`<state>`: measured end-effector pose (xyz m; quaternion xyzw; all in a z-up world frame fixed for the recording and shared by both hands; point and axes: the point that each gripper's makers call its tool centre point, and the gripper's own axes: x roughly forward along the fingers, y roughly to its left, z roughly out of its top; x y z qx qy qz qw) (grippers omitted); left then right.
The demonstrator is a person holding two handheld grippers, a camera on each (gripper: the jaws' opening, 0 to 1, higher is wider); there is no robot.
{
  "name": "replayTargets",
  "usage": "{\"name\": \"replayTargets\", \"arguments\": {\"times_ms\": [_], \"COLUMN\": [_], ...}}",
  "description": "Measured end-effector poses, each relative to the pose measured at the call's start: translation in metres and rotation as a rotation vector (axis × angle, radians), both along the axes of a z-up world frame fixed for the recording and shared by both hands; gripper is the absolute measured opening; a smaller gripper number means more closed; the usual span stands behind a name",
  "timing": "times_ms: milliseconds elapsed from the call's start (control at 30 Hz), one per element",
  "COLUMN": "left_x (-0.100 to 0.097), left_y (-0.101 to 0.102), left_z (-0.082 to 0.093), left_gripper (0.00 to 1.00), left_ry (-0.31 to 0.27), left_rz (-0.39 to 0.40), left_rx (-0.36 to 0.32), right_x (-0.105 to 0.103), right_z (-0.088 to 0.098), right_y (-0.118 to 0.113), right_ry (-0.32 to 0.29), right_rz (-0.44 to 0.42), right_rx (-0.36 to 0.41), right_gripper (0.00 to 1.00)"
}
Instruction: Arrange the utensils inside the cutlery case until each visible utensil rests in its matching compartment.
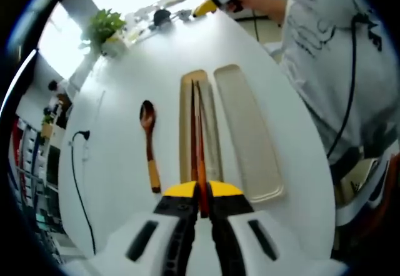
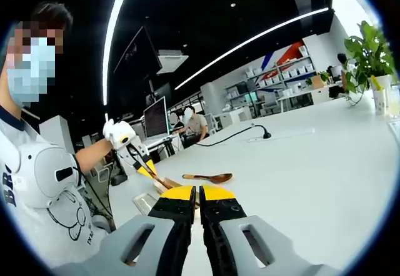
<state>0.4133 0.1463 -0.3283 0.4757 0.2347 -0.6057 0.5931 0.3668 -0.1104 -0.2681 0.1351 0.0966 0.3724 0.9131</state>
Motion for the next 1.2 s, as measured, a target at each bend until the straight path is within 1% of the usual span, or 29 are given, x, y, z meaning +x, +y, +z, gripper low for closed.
{"name": "replayTargets", "arguments": {"times_ms": [67, 100, 167, 267, 367, 500, 567, 733, 800, 867, 933, 1033, 1133, 1200], "left_x": [0.001, 0.004, 0.004, 0.003, 0.003, 0.000, 0.002, 0.009, 0.010, 0.011, 0.008, 0.006, 0.006, 0.010], "left_y": [-0.001, -0.001, -0.001, -0.002, -0.002, -0.002, -0.001, 0.005, 0.007, 0.008, 0.012, 0.015, 0.017, 0.018], "left_z": [-0.001, -0.004, -0.006, -0.008, -0.011, -0.015, -0.016, -0.015, -0.012, -0.008, -0.007, -0.007, -0.005, 0.000], "left_gripper": [0.05, 0.05, 0.05, 0.06, 0.06, 0.08, 0.08, 0.08, 0.08, 0.08, 0.09, 0.09, 0.10, 0.09], "left_ry": [-0.006, 0.019, 0.024, 0.052, 0.055, 0.076, 0.061, 0.051, 0.050, 0.056, 0.084, 0.109, 0.115, 0.109], "left_rz": [-0.003, 0.015, 0.017, 0.024, 0.020, 0.024, 0.022, 0.050, 0.067, 0.092, 0.110, 0.146, 0.172, 0.200], "left_rx": [0.000, -0.014, -0.024, -0.044, -0.052, -0.059, -0.057, -0.078, -0.098, -0.145, -0.171, -0.205, -0.238, -0.278], "right_x": [0.001, 0.002, 0.003, 0.004, 0.005, 0.005, 0.005, 0.006, 0.007, 0.009, 0.012, 0.015, 0.019, 0.023], "right_z": [-0.002, -0.004, -0.004, -0.003, -0.004, -0.007, -0.007, -0.005, -0.005, -0.003, -0.001, 0.004, 0.011, 0.015], "right_y": [0.002, 0.003, 0.003, 0.002, 0.003, 0.006, 0.007, 0.009, 0.010, 0.010, 0.011, 0.014, 0.020, 0.023], "right_ry": [0.006, 0.014, 0.015, 0.016, 0.022, 0.030, 0.031, 0.030, 0.031, 0.028, 0.025, 0.014, -0.009, -0.027], "right_rz": [0.001, 0.001, -0.002, -0.005, -0.005, 0.001, 0.002, 0.006, 0.009, 0.011, 0.014, 0.024, 0.041, 0.046], "right_rx": [-0.001, 0.000, 0.001, 0.004, 0.004, 0.002, 0.000, -0.003, -0.007, -0.014, -0.018, -0.027, -0.041, -0.060], "right_gripper": [0.02, 0.02, 0.02, 0.02, 0.02, 0.02, 0.02, 0.02, 0.02, 0.02, 0.02, 0.02, 0.02, 0.02]}}
